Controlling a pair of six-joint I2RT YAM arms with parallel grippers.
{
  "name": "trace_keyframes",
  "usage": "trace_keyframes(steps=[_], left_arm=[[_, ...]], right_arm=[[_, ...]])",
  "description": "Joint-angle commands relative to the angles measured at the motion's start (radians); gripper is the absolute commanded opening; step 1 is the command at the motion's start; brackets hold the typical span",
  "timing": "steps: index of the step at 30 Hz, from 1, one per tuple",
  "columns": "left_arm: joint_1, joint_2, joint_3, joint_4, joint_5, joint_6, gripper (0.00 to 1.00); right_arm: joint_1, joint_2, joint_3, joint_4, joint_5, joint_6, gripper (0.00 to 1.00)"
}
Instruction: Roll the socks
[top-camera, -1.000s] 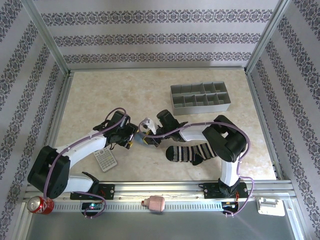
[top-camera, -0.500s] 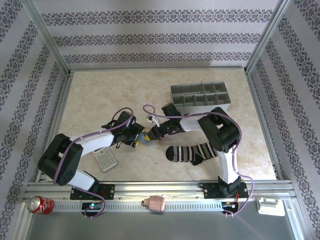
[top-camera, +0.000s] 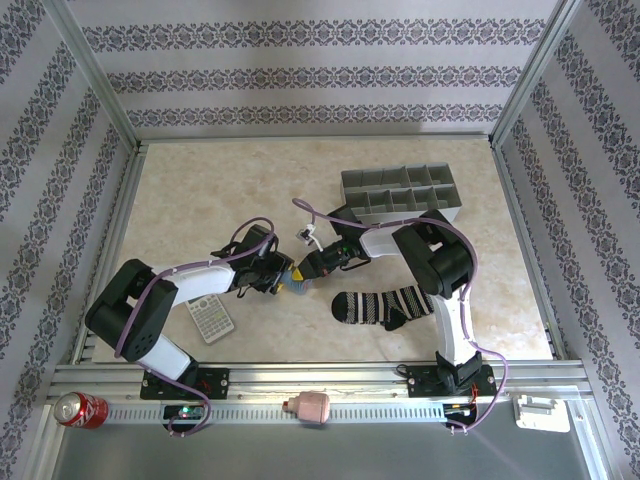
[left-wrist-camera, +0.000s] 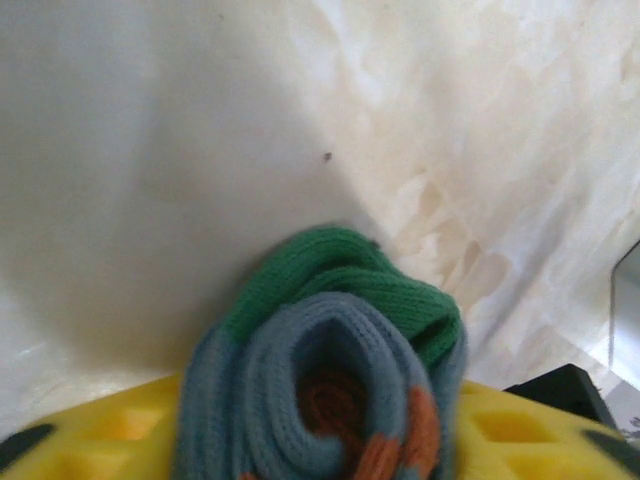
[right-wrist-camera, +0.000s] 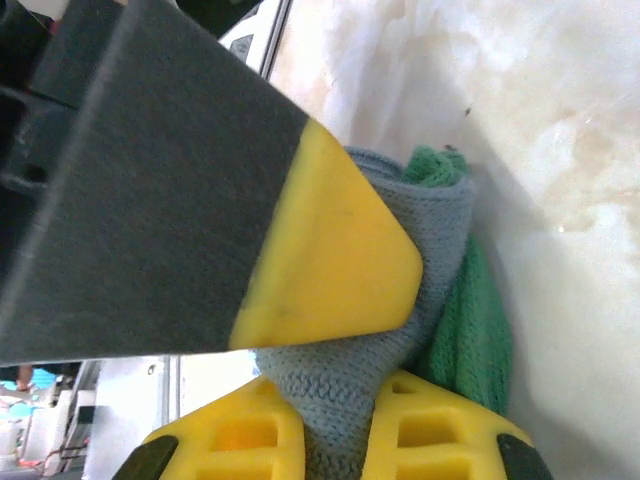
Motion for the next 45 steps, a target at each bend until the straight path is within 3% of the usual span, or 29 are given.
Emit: trace_keyframes(steps=[1, 3, 4, 7, 10, 13, 15, 18, 21, 30, 38, 41, 45], left_arm=[[-0.036, 0.078, -0.021, -0.057, 0.04, 0.001, 0.28], [-0.038, 0.086, -0.01, -0.126, 0.056, 0.001, 0.03], [-0.038, 0.084, -0.004, -0.164, 0.057, -0.001, 0.0], [-0.038, 0.063, 0.017, -0.296, 0.048, -0.017, 0.0], [-0.037, 0.056, 0.055, -0.426, 0.034, -0.022, 0.0], [-0.035, 0.059, 0.094, -0.504, 0.014, -0.02, 0.0], [-0.033, 0.068, 0.117, -0.542, 0.008, -0.018, 0.0], [-0.026, 0.084, 0.147, -0.591, -0.008, -0.009, 0.0], [-0.019, 0.099, 0.161, -0.601, -0.015, -0.004, 0.0], [0.006, 0.158, 0.2, -0.609, -0.007, 0.025, 0.0], [0.01, 0.187, 0.23, -0.623, -0.002, 0.05, 0.0], [0.011, 0.187, 0.231, -0.62, 0.001, 0.055, 0.0], [0.018, 0.183, 0.238, -0.606, 0.014, 0.065, 0.0]], right_arm=[[0.011, 0.103, -0.06, -0.219, 0.191, 0.02, 0.0], [0.017, 0.088, -0.055, -0.232, 0.212, -0.001, 0.0], [0.023, 0.074, -0.058, -0.236, 0.229, -0.016, 0.03], [0.048, -0.017, -0.084, -0.228, 0.323, -0.093, 0.26], [0.084, -0.194, -0.185, -0.117, 0.472, -0.163, 0.4], [0.157, -0.407, -0.328, 0.04, 0.703, -0.275, 0.5], [0.232, -0.534, -0.436, 0.175, 0.925, -0.366, 0.6], [0.297, -0.605, -0.497, 0.229, 1.102, -0.439, 0.66], [0.364, -0.597, -0.481, 0.203, 1.187, -0.499, 0.69], [0.518, -0.476, -0.39, 0.219, 1.361, -0.619, 0.72], [0.522, -0.366, -0.334, 0.239, 1.466, -0.666, 0.73], [0.514, -0.332, -0.311, 0.215, 1.424, -0.661, 0.66], [0.504, -0.309, -0.297, 0.172, 1.404, -0.621, 0.42]])
